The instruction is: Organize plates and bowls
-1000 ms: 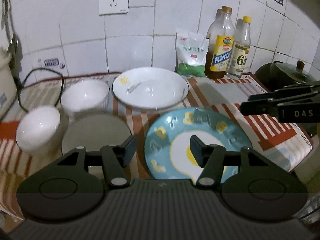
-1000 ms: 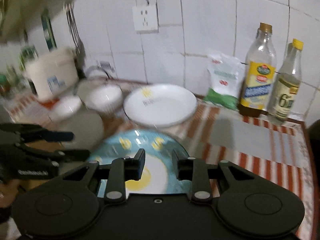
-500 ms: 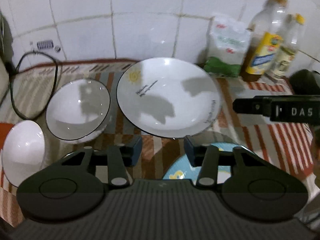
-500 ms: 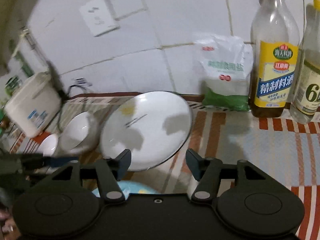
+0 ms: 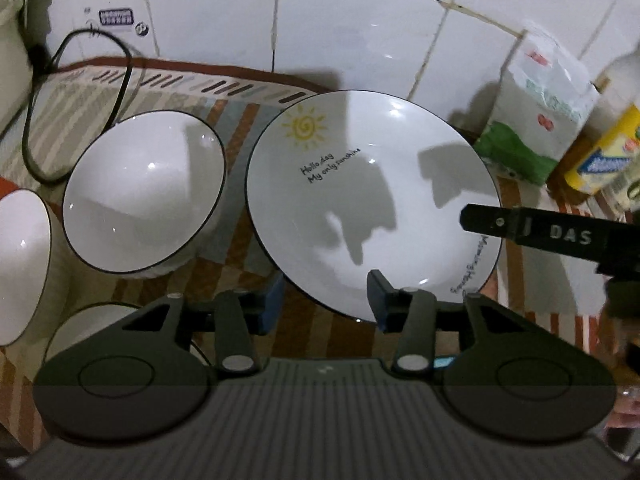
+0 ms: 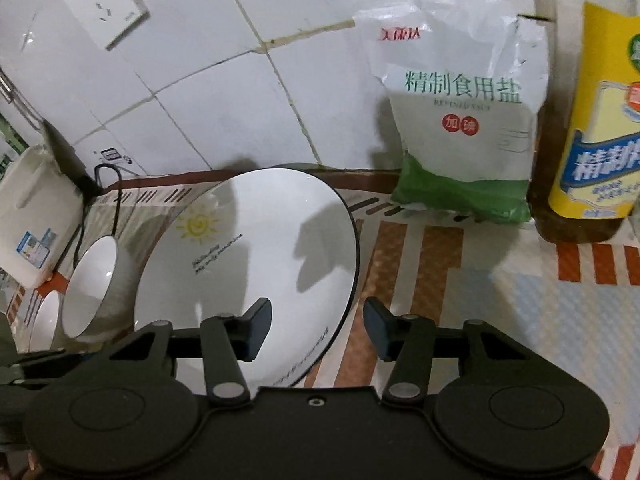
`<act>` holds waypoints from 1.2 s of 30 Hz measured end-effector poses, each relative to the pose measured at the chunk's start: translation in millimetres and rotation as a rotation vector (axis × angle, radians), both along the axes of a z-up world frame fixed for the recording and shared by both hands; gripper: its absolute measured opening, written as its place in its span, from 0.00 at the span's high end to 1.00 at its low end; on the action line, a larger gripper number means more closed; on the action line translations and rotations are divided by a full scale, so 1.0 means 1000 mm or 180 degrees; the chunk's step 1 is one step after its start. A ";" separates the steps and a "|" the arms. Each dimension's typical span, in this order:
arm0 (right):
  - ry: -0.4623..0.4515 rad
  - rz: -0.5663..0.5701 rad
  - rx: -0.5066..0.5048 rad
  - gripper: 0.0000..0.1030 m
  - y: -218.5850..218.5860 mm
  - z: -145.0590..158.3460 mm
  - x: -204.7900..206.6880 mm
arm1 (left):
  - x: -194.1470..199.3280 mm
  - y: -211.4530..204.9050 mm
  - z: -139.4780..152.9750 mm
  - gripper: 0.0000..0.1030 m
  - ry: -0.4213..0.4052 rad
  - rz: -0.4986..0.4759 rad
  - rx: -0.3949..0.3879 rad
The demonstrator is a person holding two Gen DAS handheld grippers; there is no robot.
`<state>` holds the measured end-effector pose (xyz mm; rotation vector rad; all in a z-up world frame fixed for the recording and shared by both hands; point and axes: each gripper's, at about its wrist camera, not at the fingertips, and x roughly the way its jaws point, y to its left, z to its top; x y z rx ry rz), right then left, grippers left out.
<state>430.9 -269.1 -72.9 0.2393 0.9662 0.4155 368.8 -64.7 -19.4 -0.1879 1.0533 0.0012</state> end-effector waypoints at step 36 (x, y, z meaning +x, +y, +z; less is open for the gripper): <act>-0.0150 -0.0314 0.0008 0.90 -0.064 -0.010 -0.025 | 0.015 -0.011 -0.009 0.59 -0.0524 -0.0430 0.0142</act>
